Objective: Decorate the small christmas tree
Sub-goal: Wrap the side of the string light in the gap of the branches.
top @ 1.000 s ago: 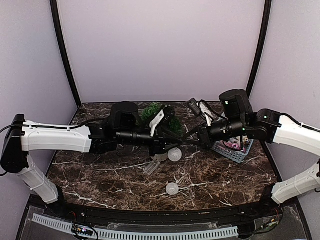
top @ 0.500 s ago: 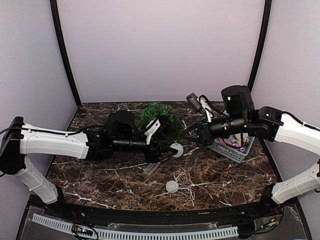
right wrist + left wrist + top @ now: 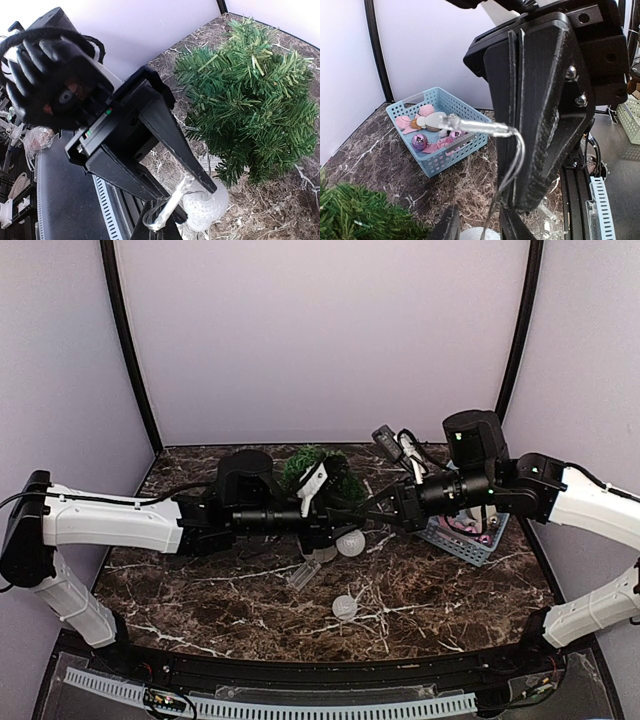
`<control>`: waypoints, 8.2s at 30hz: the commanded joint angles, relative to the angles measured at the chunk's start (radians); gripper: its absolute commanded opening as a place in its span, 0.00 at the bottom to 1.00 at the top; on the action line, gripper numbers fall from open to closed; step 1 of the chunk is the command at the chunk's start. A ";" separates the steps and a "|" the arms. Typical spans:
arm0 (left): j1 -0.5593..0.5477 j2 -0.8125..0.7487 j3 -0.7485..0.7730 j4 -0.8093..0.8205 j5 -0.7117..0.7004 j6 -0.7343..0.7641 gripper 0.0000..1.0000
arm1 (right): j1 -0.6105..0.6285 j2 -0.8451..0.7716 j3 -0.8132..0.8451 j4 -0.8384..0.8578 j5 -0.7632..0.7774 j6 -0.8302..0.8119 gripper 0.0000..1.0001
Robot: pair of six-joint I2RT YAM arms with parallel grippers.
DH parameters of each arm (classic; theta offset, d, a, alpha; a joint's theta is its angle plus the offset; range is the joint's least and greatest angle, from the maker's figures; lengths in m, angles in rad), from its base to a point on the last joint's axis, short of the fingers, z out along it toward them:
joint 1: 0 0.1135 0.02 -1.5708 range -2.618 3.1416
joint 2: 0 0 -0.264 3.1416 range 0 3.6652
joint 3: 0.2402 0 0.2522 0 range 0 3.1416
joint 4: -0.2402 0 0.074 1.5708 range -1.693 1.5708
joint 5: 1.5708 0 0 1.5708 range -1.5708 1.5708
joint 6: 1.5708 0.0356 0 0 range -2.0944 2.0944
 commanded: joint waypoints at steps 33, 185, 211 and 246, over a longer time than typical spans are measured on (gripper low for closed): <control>-0.009 -0.040 -0.003 0.121 0.010 -0.146 0.00 | 0.018 -0.276 -0.671 0.581 0.135 0.194 0.80; -0.009 0.475 0.919 -0.385 0.045 -0.089 0.11 | -0.892 0.025 0.603 0.237 -0.131 0.130 0.00; 0.056 0.503 0.933 -0.252 -0.075 0.092 0.00 | -0.892 -0.074 0.135 0.329 0.027 0.182 0.00; 0.137 0.560 0.895 -0.099 -0.122 0.194 0.00 | -0.769 0.007 -0.207 0.360 0.121 0.210 0.00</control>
